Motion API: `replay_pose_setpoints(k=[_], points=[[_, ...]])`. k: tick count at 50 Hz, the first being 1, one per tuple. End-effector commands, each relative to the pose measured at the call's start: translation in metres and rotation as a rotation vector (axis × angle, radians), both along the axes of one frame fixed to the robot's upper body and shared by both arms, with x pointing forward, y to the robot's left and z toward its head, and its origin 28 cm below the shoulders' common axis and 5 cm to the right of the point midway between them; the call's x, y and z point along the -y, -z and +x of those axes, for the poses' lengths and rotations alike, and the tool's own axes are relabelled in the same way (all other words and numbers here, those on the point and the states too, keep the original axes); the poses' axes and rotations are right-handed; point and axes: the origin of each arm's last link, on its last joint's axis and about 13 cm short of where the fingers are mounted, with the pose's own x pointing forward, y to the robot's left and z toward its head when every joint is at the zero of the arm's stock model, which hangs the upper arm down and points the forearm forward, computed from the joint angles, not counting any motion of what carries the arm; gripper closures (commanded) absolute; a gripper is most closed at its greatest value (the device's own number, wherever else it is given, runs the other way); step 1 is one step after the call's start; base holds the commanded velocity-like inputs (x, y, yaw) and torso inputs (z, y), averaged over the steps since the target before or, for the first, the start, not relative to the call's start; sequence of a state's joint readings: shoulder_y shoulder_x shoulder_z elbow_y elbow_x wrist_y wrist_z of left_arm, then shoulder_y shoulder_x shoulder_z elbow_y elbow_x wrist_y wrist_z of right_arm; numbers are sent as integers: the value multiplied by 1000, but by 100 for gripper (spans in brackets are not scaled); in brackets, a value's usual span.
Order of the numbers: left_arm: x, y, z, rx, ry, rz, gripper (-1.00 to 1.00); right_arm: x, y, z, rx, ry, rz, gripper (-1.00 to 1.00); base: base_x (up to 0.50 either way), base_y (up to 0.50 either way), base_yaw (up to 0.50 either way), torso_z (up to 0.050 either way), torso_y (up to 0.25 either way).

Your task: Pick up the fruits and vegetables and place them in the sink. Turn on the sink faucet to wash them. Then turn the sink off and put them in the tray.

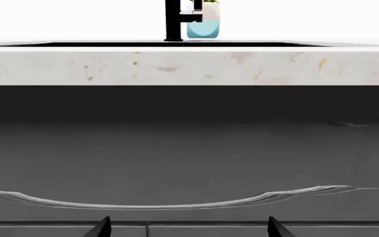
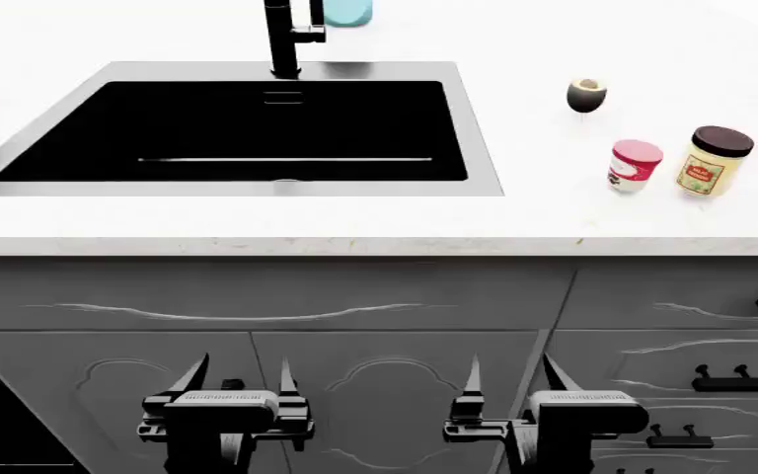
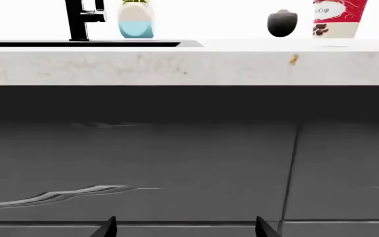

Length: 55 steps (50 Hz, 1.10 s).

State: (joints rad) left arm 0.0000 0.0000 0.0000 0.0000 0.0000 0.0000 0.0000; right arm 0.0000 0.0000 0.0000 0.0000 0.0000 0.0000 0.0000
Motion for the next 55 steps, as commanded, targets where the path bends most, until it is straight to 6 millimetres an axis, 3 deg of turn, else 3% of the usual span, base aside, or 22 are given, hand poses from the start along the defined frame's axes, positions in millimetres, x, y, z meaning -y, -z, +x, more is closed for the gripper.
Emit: replay_pose_setpoints(k=[1, 4, 8, 14, 24, 28, 32, 34, 36, 38, 40, 41, 44, 47, 55], points=[[0, 1, 1, -17, -6, -52, -100, 2, -1, 2, -16, 32, 0, -100, 0, 0, 0, 0, 0], [0, -6, 1, -35, 12, -169, -100, 5, -2, 5, -84, 80, -39, -100, 0, 0, 0, 0, 0], [0, -9, -1, -81, 38, -233, -100, 0, -7, 3, -121, 9, -126, -100, 0, 0, 0, 42, 30], [-5, -29, 2, -63, 49, -262, -100, 2, -33, 0, -63, -6, -102, -100, 0, 0, 0, 50, 28], [-19, -105, -13, -174, 255, -238, -100, 8, -120, -14, -5, -194, -87, -100, 0, 0, 0, 50, 28], [-20, -133, -16, -194, 304, -218, -100, 13, -160, -20, -6, -224, -86, -100, 0, 0, 0, 50, 27], [-24, -178, -7, -140, 355, -174, -100, 18, -205, -9, 16, -221, -277, -100, 0, 0, 0, 50, 27], [-25, -212, 3, -111, 409, -147, -100, 45, -248, 19, 55, -2, -290, -100, 0, 0, 0, 50, 26], [-26, -242, 15, -82, 438, -109, -100, 45, -300, 35, 107, 79, -312, -100, 0, 0, 0, 50, 29], [-28, -268, 36, -41, 427, -92, -100, 40, -333, 45, 43, 130, -275, -100, 0, 0, 0, 47, 13], [-30, -293, 57, 29, 391, -101, -100, 34, -358, 39, -39, -253, -271, -100, 0, 0, 0, 0, 0], [-31, -304, 66, 81, 379, -83, -100, 39, -369, 50, -31, -219, -265, -100, 0, 0, 0, 0, 0], [-33, -324, 88, 130, 363, -49, -100, 50, -385, 79, -61, -151, -288, -100, 0, 0, 0, 0, 0], [-29, -327, 99, 111, 383, -28, -100, 61, -392, 99, -140, -111, -275, -100, 167, -14, 0, 0, 0], [-27, -320, 107, 79, 394, -4, -100, 65, -386, 117, -176, -104, -267, -100, 500, -54, 0, 0, 0]])
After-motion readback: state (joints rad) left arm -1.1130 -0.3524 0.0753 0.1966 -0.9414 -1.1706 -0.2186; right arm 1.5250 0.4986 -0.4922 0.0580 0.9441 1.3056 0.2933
